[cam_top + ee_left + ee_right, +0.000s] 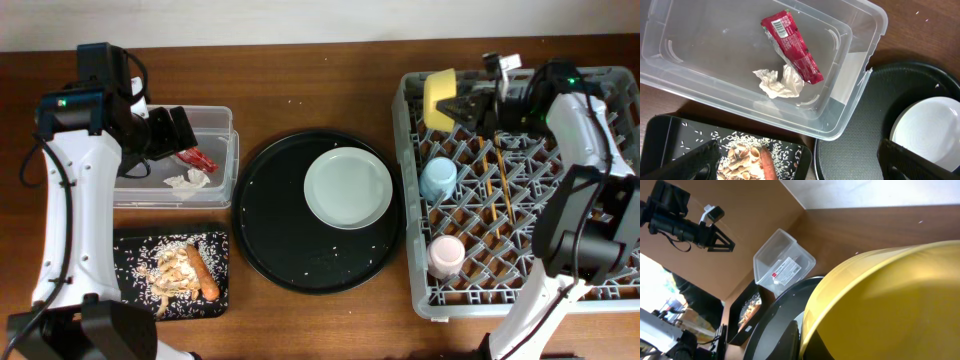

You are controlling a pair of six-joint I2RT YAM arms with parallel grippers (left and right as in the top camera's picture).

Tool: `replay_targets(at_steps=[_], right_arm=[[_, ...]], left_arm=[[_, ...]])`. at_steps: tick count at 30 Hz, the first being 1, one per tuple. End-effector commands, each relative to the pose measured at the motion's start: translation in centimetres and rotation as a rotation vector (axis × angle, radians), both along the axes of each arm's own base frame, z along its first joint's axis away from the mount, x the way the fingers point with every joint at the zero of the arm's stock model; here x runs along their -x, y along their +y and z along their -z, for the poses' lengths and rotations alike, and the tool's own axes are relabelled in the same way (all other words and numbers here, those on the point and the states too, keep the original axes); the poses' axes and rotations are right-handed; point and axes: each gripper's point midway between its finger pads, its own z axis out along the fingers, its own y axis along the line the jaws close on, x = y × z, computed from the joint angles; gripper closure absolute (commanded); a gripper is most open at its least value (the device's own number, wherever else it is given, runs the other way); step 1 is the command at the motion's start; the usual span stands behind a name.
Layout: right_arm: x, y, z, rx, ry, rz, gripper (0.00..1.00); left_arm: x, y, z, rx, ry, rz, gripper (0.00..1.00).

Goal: Sort waste into correct bins and load items into the dishwasher rack
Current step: 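Carry the yellow bowl to the rack and set it upside down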

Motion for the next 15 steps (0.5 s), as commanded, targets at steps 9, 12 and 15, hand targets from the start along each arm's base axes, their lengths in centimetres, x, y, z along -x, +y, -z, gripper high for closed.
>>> replay_targets(at_steps=[9,12,15], right_arm=[[0.0,-1.7,3.8,0.162,0.143,0.056,0.96],[0.0,-3.0,5.0,0.218,0.216,0.097,0.96],[0.3,-4.2,5.9,0.257,0.271,0.130,0.96]], left_arm=[[0.1,0.1,-0.4,-0.005,-0.011,-0.011,0.01],[0.1,0.1,-0.4,-0.005,-0.011,-0.011,0.01],[0.1,0.1,-0.4,-0.005,-0.011,-0.011,0.01]])
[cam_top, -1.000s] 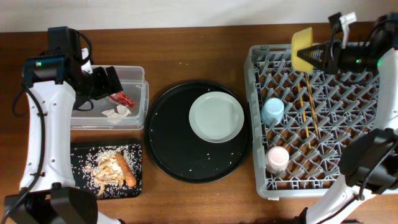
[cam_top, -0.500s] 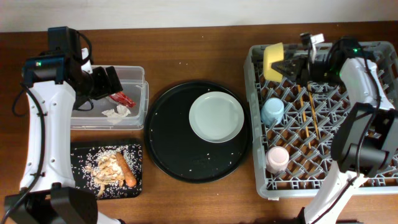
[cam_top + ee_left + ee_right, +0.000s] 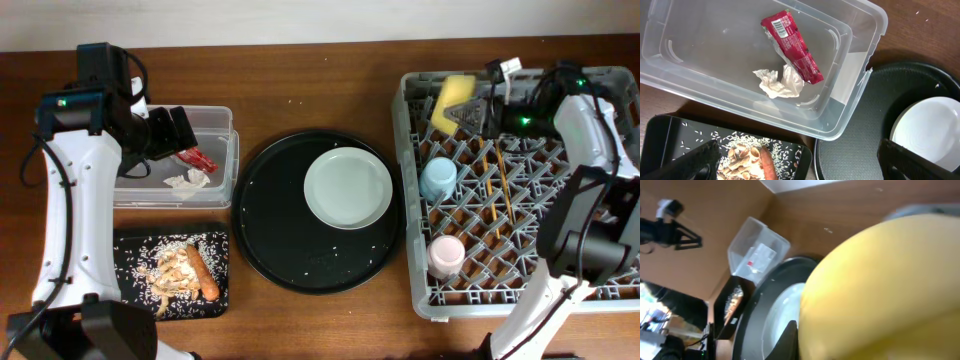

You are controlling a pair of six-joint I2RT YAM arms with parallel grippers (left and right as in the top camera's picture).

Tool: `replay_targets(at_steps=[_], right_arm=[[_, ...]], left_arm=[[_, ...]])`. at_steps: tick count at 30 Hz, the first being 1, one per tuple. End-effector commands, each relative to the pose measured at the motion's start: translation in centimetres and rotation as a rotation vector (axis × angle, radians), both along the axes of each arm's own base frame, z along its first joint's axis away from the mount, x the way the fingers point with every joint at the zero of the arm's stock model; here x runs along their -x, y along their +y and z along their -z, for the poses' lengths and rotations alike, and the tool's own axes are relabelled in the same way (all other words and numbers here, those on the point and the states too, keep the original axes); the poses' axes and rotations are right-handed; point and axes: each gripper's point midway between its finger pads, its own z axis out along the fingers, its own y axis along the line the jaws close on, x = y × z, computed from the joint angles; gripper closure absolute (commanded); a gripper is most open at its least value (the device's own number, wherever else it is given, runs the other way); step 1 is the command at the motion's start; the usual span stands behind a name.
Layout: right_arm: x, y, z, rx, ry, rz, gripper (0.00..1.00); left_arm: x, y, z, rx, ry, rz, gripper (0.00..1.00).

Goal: Sort waste into correct bins and load items into the dishwasher rack
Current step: 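Carry the yellow bowl to the rack and set it upside down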

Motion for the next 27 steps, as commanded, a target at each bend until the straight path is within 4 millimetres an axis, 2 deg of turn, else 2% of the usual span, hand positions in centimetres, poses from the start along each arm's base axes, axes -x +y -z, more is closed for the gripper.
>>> replay_targets(at_steps=[1,4,7,10,12,15,18,21,23,24,26,27], right_arm=[[0.7,-1.7,2.9,0.115,0.138,0.051,0.93],[1.1,-2.7,2.9,0.104,0.168,0.073,0.86],[1.7,-4.2,2.7,0.090,0.201,0.109,0.72],[2.1,-6.0,2.4,0.079,0.221,0.151,0.65],[2.4,-6.8,2.1,0.074,0.229,0.172,0.56],[3.0,-7.8,1.2,0.068,0.234,0.201,0.54],[3.6,-8.1,-1.0,0.083,0.200,0.217,0.55],[4.4,-7.7,-4.5,0.119,0.120,0.224,0.55],[4.6,-7.3,-7.1,0.153,0.034,0.226,0.63],[4.4,-7.2,-7.6,0.171,0.002,0.223,0.67],[2.8,-8.1,-5.9,0.284,0.097,0.320,0.95],[2.0,-8.7,-4.7,0.372,0.149,0.382,0.96]], left_arm=[[0.1,0.1,-0.4,-0.005,-0.011,-0.011,0.01],[0.1,0.1,-0.4,-0.005,-0.011,-0.011,0.01],[0.1,0.1,-0.4,-0.005,-0.011,-0.011,0.01],[0.1,0.1,-0.4,-0.005,-0.011,-0.011,0.01],[0.1,0.1,-0.4,-0.005,-0.011,-0.011,0.01],[0.1,0.1,-0.4,-0.005,-0.011,-0.011,0.01],[0.1,0.1,-0.4,-0.005,-0.011,-0.011,0.01],[0.1,0.1,-0.4,-0.005,-0.011,-0.011,0.01],[0.1,0.1,-0.4,-0.005,-0.011,-0.011,0.01],[0.1,0.1,-0.4,-0.005,-0.011,-0.011,0.01],[0.1,0.1,-0.4,-0.005,-0.011,-0.011,0.01],[0.1,0.1,-0.4,-0.005,-0.011,-0.011,0.01]])
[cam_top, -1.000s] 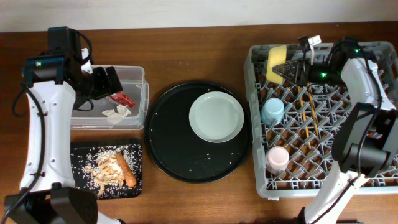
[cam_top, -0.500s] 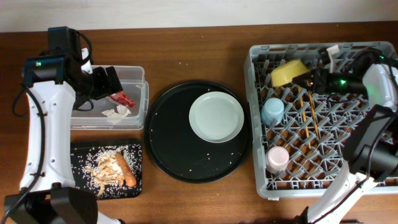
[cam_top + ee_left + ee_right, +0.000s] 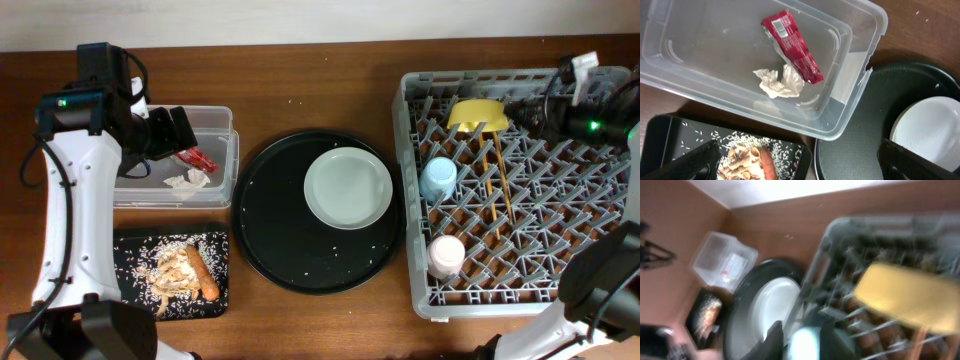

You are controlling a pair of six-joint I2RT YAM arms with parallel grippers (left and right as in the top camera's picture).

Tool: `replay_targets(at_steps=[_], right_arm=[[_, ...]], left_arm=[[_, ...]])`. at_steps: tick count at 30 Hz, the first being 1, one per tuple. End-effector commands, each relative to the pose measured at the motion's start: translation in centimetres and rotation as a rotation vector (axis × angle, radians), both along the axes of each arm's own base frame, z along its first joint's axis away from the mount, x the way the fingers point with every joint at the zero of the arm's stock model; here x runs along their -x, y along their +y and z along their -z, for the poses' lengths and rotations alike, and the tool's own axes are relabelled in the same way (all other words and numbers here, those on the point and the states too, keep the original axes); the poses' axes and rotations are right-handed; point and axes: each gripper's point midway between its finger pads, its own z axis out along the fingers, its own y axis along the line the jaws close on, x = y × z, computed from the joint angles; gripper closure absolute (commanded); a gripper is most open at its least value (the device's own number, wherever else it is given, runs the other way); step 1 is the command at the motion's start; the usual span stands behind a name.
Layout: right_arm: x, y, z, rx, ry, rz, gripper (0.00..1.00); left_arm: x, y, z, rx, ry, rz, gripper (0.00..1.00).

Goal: Sort waste into correct bins and load items into the dishwasher rack
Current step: 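Carry the yellow bowl to the rack and set it upside down, then reach the right gripper to the white plate and grasp its edge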

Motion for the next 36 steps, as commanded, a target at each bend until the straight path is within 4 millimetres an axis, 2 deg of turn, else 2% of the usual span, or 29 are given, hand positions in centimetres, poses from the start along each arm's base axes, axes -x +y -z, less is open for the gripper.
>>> replay_targets(at_steps=[1,3,7,9,11,13,14,15,18,23,24,28,30,32,33,36], right_arm=[[-2.0,-0.9,3.5,0.208,0.184,0.178,0.96],[-4.3,-0.6,4.6,0.434,0.180,0.262,0.96],[-8.1,0.9,3.7,0.694,0.050,0.346,0.96],[-9.4,0.5,3.5,0.721,0.035,0.450,0.96],[-9.7,-0.3,4.3,0.698,0.071,0.518,0.96],[-9.7,-1.2,5.9,0.682,0.119,0.555,0.96],[-9.7,-1.4,7.3,0.688,0.152,0.547,0.95],[-9.6,-1.4,8.0,0.692,0.171,0.541,0.92],[-8.2,-1.1,10.0,0.703,0.259,0.506,0.96],[-3.9,-0.7,11.5,0.729,0.437,0.440,0.96],[-3.5,-0.5,11.1,0.725,0.446,0.431,0.96],[-2.6,1.9,6.3,0.610,0.412,0.372,0.96],[-1.9,5.2,3.5,0.449,0.386,0.276,0.95],[-0.6,8.7,1.9,0.275,0.400,0.160,0.92],[0.4,10.4,1.6,0.215,0.430,0.106,0.90],[2.4,12.9,2.3,0.264,0.491,0.037,0.91]], left_arm=[[0.1,0.1,-0.4,-0.005,-0.011,-0.011,0.01],[0.1,0.1,-0.4,-0.005,-0.011,-0.011,0.01],[0.1,0.1,-0.4,-0.005,-0.011,-0.011,0.01],[0.1,0.1,-0.4,-0.005,-0.011,-0.011,0.01],[0.1,0.1,-0.4,-0.005,-0.011,-0.011,0.01],[0.1,0.1,-0.4,-0.005,-0.011,-0.011,0.01],[0.1,0.1,-0.4,-0.005,-0.011,-0.011,0.01],[0.1,0.1,-0.4,-0.005,-0.011,-0.011,0.01],[0.1,0.1,-0.4,-0.005,-0.011,-0.011,0.01],[0.1,0.1,-0.4,-0.005,-0.011,-0.011,0.01],[0.1,0.1,-0.4,-0.005,-0.011,-0.011,0.01],[0.1,0.1,-0.4,-0.005,-0.011,-0.011,0.01],[0.1,0.1,-0.4,-0.005,-0.011,-0.011,0.01],[0.1,0.1,-0.4,-0.005,-0.011,-0.011,0.01],[0.1,0.1,-0.4,-0.005,-0.011,-0.011,0.01],[0.1,0.1,-0.4,-0.005,-0.011,-0.011,0.01]])
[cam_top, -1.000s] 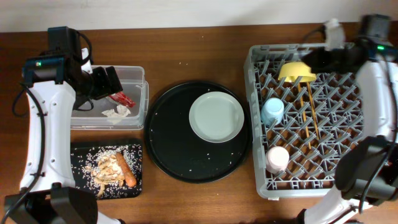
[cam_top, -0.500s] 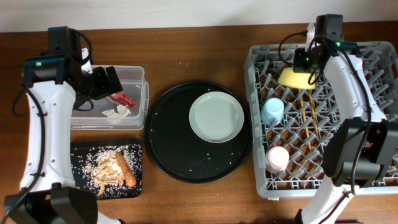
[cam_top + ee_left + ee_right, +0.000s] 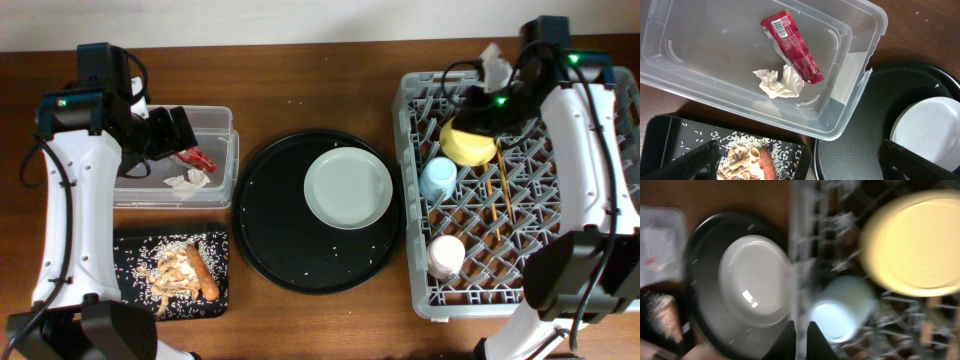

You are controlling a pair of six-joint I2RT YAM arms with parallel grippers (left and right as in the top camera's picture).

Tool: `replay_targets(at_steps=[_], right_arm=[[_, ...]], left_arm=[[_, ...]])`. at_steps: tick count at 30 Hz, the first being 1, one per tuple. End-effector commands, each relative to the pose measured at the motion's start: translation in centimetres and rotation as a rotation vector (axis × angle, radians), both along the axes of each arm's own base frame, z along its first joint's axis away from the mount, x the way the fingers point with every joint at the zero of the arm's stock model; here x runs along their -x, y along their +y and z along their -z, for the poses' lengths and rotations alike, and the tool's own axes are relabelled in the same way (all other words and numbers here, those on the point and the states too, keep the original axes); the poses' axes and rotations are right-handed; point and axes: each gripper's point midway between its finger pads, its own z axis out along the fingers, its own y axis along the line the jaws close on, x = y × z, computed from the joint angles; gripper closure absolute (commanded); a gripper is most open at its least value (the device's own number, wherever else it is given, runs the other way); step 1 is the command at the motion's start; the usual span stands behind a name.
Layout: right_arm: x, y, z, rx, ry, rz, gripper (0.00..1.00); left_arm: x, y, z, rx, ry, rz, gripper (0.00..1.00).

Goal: Sort waste into correct bins and load items into the dishwasher rack
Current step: 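Reach the right gripper to the white plate and grasp its edge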

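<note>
A yellow bowl (image 3: pixel 470 145) rests in the grey dishwasher rack (image 3: pixel 520 300), blurred in the right wrist view (image 3: pixel 915 245). My right gripper (image 3: pixel 479 115) hovers just above it, its fingers nearly together with nothing between them (image 3: pixel 801 340). A white plate (image 3: pixel 348 188) lies on the round black tray (image 3: pixel 300 260). My left gripper (image 3: pixel 802 160) hangs wide open over the near edge of the clear bin (image 3: pixel 860 30), which holds a red wrapper (image 3: pixel 792 47) and a crumpled tissue (image 3: pixel 780 82).
In the rack are a blue cup (image 3: pixel 437 178), a pink cup (image 3: pixel 446 255) and chopsticks (image 3: pixel 497 185). A black food tray (image 3: pixel 130 250) with rice, pasta and a sausage sits front left.
My right arm has come back from the rack's far right corner to just above the yellow bowl. The bowl lies slightly nearer and flatter than before. The left arm has not moved.
My right gripper held the yellow bowl over the rack's back left corner, then lower among the tines. Then the bowl stood in the rack with the gripper away at the right. Now the gripper hovers over the bowl. The left arm stayed open over the bin.
</note>
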Motion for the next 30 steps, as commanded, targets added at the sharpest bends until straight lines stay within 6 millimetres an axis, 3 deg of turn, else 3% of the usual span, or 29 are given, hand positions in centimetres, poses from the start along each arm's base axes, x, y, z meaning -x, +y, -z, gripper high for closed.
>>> replay_targets(at_steps=[1,6,7,8,9,10,11,13,16,18,23,26,30], right_arm=[[1.3,4.8,-1.0,-0.060,0.009,-0.111,0.90],[3.4,9.8,0.2,-0.016,0.085,-0.170,0.86],[3.7,10.5,0.3,-0.015,0.088,-0.188,0.77],[4.5,12.1,0.7,-0.021,0.099,-0.231,0.57],[4.8,12.7,0.9,-0.024,0.103,-0.248,0.45],[5.2,13.6,1.1,-0.022,0.106,-0.273,0.18],[5.7,14.7,1.3,-0.019,0.109,-0.303,0.01],[6.2,15.9,1.7,-0.014,0.115,-0.337,0.02],[7.0,18.9,2.5,-0.009,0.114,-0.400,0.38],[6.6,19.7,3.6,0.037,0.139,-0.310,0.60],[7.5,24.0,7.3,0.195,0.046,-0.391,0.70],[7.9,26.0,9.3,0.265,-0.019,-0.438,0.70],[6.2,21.9,10.5,0.440,-0.012,-0.125,0.71]], left_arm=[[0.1,0.1,-0.4,-0.005,-0.011,-0.011,0.01],[0.1,0.1,-0.4,-0.005,-0.011,-0.011,0.01],[0.1,0.1,-0.4,-0.005,-0.011,-0.011,0.01],[0.1,0.1,-0.4,-0.005,-0.011,-0.011,0.01],[0.1,0.1,-0.4,-0.005,-0.011,-0.011,0.01],[0.1,0.1,-0.4,-0.005,-0.011,-0.011,0.01],[0.1,0.1,-0.4,-0.005,-0.011,-0.011,0.01],[0.1,0.1,-0.4,-0.005,-0.011,-0.011,0.01],[0.1,0.1,-0.4,-0.005,-0.011,-0.011,0.01],[0.1,0.1,-0.4,-0.005,-0.011,-0.011,0.01],[0.1,0.1,-0.4,-0.005,-0.011,-0.011,0.01],[0.1,0.1,-0.4,-0.005,-0.011,-0.011,0.01],[0.1,0.1,-0.4,-0.005,-0.011,-0.011,0.01]])
